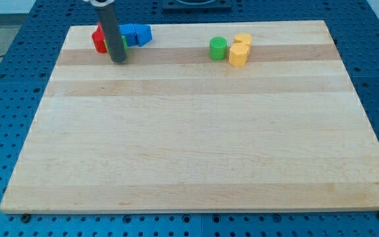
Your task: Touch the top left of red circle
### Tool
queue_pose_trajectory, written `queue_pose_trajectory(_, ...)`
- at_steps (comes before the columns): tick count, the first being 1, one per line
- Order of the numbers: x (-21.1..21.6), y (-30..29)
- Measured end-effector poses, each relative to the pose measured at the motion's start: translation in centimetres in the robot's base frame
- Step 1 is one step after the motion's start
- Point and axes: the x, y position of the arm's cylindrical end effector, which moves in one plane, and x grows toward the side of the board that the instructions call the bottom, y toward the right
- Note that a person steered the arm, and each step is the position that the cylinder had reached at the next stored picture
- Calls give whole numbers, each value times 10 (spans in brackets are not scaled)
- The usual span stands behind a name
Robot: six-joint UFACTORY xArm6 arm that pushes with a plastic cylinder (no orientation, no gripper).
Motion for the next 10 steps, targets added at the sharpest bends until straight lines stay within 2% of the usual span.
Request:
queue_pose_trajectory(2, 11, -72)
queue_pose_trajectory(3, -28, -120)
queue_pose_trajectory(4, -56, -122)
queue_pose_trajectory(5, -106, -96)
queue_pose_trajectory(6, -115, -92)
queue_pose_trajectory(7, -114, -62)
queue_pose_trajectory(9, -104, -47)
queue_pose_trajectory(10, -74, -47)
